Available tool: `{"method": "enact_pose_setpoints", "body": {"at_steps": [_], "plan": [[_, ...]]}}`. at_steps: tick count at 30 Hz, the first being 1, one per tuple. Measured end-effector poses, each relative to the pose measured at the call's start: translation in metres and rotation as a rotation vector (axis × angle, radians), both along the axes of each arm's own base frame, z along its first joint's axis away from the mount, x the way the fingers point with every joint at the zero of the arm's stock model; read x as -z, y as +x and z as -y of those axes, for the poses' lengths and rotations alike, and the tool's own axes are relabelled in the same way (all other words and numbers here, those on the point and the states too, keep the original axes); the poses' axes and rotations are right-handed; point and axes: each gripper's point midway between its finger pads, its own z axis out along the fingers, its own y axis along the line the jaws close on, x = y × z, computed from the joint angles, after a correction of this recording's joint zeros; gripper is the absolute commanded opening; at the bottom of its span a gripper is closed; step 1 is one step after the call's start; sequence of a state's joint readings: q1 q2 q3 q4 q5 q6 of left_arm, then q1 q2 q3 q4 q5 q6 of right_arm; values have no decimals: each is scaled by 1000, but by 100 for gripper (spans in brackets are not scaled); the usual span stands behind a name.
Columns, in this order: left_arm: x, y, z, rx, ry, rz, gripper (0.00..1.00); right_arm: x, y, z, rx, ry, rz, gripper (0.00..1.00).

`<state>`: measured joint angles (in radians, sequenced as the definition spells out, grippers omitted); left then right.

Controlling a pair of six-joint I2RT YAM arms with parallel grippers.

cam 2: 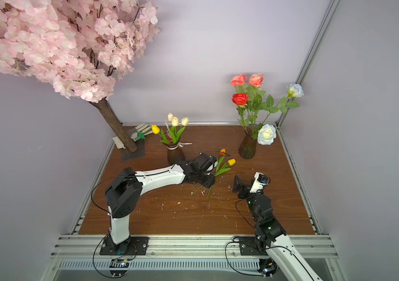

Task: Arrange the flowers in different vases according to their variety
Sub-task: Pick up the flower at the center of the board.

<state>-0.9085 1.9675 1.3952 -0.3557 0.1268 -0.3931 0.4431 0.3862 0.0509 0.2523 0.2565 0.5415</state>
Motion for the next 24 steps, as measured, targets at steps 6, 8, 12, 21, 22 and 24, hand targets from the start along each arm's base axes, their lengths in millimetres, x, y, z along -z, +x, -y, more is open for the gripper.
{"method": "enact_pose_setpoints", "body": {"at_steps": [6, 8, 12, 21, 22, 24], "plan": [[13, 3, 7, 6, 21, -26, 31, 11, 2, -2, -7, -17, -40, 99], [17, 5, 10, 7, 29, -34, 30, 10, 2, -3, -9, -16, -38, 100], [24, 11, 17, 9, 38, -39, 30, 8, 2, -3, -12, -10, -29, 99], [36, 20, 21, 1, 86, -37, 33, 7, 2, -6, -26, -4, -25, 99], [36, 21, 21, 0, 91, -35, 33, 6, 2, -6, -26, -4, -24, 99], [37, 24, 22, 0, 102, -29, 32, 6, 2, -6, -26, -4, -24, 100]]}}
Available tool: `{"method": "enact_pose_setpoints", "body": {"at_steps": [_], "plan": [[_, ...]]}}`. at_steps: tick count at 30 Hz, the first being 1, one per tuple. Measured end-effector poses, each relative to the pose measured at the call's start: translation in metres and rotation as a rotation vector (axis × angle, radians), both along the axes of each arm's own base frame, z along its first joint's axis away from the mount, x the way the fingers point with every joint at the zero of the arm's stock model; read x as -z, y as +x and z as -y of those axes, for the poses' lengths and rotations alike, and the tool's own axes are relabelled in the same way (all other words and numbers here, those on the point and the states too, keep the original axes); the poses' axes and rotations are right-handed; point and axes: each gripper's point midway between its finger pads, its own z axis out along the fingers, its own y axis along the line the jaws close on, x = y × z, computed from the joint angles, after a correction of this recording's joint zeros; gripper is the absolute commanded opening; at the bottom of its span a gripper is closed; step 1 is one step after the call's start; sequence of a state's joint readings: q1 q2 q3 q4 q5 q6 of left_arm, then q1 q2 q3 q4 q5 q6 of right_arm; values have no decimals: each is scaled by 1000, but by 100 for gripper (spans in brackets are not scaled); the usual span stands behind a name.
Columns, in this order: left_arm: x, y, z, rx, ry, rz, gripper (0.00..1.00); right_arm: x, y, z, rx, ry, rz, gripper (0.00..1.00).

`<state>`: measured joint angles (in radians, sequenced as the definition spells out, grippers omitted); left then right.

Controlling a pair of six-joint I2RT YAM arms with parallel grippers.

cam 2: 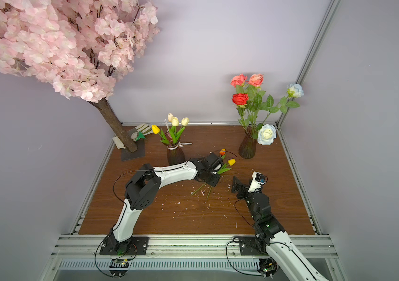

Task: Arrange the flowers in different vases according to their variety
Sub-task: Pick up the flower at the center of the board.

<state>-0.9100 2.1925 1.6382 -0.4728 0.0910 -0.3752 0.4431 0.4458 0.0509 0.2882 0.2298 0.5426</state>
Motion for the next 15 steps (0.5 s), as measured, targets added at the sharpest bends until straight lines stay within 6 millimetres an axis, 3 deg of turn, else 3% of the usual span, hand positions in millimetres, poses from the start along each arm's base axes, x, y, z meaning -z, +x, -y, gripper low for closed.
{"method": "enact_pose_setpoints", "body": {"at_steps": [9, 15], "plan": [[0, 12, 7, -1, 18, 26, 29, -2, 0, 0, -1, 4, 7, 100], [1, 14, 6, 1, 34, 35, 4, -2, 0, 0, -2, 4, 7, 100]]}}
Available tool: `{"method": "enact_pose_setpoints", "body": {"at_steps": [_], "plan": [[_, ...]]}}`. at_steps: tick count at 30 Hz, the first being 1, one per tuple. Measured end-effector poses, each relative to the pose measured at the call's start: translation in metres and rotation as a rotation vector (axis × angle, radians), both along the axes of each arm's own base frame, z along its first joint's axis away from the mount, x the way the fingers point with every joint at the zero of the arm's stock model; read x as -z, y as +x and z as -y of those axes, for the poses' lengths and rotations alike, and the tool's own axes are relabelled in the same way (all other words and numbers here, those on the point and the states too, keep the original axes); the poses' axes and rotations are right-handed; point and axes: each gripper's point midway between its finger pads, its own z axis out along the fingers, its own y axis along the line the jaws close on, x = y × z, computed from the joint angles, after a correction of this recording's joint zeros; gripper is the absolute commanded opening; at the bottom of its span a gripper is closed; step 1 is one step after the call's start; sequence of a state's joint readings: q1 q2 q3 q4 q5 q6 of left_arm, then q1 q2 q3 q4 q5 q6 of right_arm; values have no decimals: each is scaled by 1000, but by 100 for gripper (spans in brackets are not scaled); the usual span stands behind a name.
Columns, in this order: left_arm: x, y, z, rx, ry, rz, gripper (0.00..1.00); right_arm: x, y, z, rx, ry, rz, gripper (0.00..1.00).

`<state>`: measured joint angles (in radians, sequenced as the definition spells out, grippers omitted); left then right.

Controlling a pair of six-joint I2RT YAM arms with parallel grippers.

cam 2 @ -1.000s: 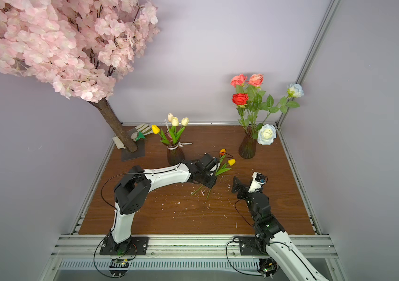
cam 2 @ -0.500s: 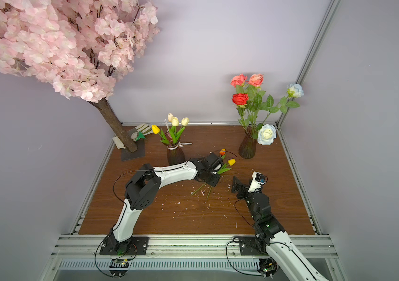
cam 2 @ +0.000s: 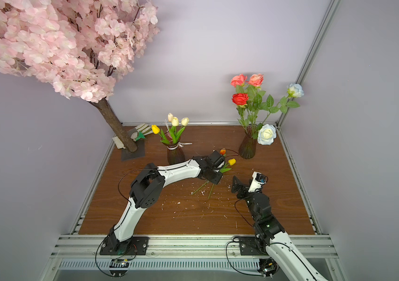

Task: Arrange the flowers in different vases according to their variety
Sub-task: Pick up the flower at the center of the board.

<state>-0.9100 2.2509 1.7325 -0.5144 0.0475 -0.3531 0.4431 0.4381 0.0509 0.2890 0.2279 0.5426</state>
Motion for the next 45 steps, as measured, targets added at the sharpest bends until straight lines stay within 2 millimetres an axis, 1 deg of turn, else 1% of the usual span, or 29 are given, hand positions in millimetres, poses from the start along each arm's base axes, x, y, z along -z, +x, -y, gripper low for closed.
{"method": "enact_pose_setpoints", "body": {"at_steps": [5, 7, 10, 14, 18, 21, 27, 31, 37, 41, 45], "plan": [[-1, 1, -1, 0, 6, 8, 0, 0, 0, 0, -2, 1, 0, 100], [-2, 0, -4, -3, 14, 11, 0, 0, 0, 0, -2, 1, -1, 100], [-13, -1, -9, -9, 16, 25, 0, 0, 0, -1, -6, 2, 0, 100], [-41, 0, -13, -17, -17, 69, 0, -2, -1, -2, -9, 8, 5, 100], [-75, -1, -20, -27, -66, 125, 0, -2, -1, -1, -9, 8, 5, 100], [-97, -2, -24, -33, -104, 173, 0, -3, -1, -1, -8, 10, 10, 99], [-129, -5, -37, -36, -166, 264, 0, -2, -1, -1, -9, 9, 8, 100], [-142, -10, -46, -32, -198, 312, 0, -2, -1, -3, -16, 10, 6, 100], [-171, -12, -56, -35, -262, 407, 0, 4, -1, -6, -36, -3, -16, 99], [-197, -15, -66, -43, -313, 489, 0, 5, -2, -13, -77, -9, -18, 99], [-225, -18, -82, -63, -367, 595, 0, 5, -2, -17, -98, -13, -15, 100]]}}
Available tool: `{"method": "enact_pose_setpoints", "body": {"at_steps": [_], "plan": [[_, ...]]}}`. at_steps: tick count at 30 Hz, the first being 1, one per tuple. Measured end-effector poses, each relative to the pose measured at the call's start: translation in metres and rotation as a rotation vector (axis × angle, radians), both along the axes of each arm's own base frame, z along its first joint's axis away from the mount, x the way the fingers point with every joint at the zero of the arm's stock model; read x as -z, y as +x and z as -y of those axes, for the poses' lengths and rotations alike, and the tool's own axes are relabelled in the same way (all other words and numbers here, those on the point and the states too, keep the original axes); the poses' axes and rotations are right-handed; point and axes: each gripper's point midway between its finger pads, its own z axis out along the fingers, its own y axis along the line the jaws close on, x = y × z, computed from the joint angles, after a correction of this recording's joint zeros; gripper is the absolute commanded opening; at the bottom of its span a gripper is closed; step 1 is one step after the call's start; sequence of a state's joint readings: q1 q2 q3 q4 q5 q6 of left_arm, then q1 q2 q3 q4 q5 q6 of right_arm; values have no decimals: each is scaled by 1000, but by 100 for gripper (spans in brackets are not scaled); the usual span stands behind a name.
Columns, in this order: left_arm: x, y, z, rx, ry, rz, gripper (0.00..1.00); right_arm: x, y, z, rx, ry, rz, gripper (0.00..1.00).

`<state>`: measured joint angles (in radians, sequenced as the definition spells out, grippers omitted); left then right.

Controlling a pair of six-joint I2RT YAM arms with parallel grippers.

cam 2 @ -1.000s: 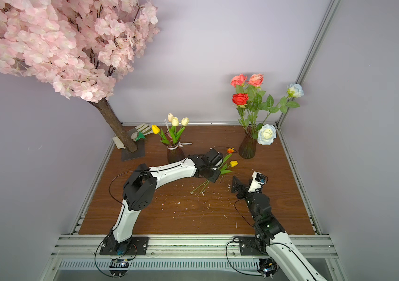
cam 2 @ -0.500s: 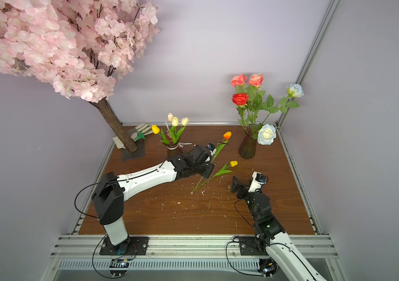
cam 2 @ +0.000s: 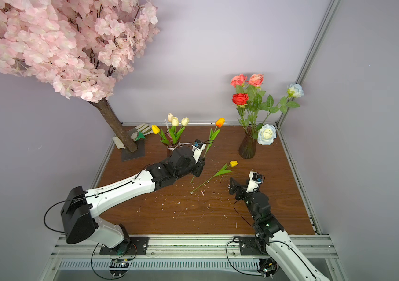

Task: Arrange the flowers in different vases according to their variety
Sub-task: Pick up the flower at the center of the board, then insert the flower into the vase.

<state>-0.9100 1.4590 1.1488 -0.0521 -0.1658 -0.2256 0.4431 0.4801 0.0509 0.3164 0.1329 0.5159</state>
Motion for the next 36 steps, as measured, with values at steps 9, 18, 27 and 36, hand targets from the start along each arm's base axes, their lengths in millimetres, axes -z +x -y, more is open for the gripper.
{"method": "enact_pose_setpoints", "body": {"at_steps": [9, 18, 27, 36], "plan": [[-66, -2, -42, -103, -90, 263, 0, 0, 0, -3, -13, 0, 3, 100], [-120, 29, -108, -316, -141, 465, 0, -2, 1, -3, -14, 3, 10, 100], [-145, 67, -159, -487, -142, 585, 0, -2, 0, -4, -20, 4, 9, 100], [-146, 108, -181, -543, -163, 635, 0, -2, 0, -4, -21, 5, 10, 100]]}}
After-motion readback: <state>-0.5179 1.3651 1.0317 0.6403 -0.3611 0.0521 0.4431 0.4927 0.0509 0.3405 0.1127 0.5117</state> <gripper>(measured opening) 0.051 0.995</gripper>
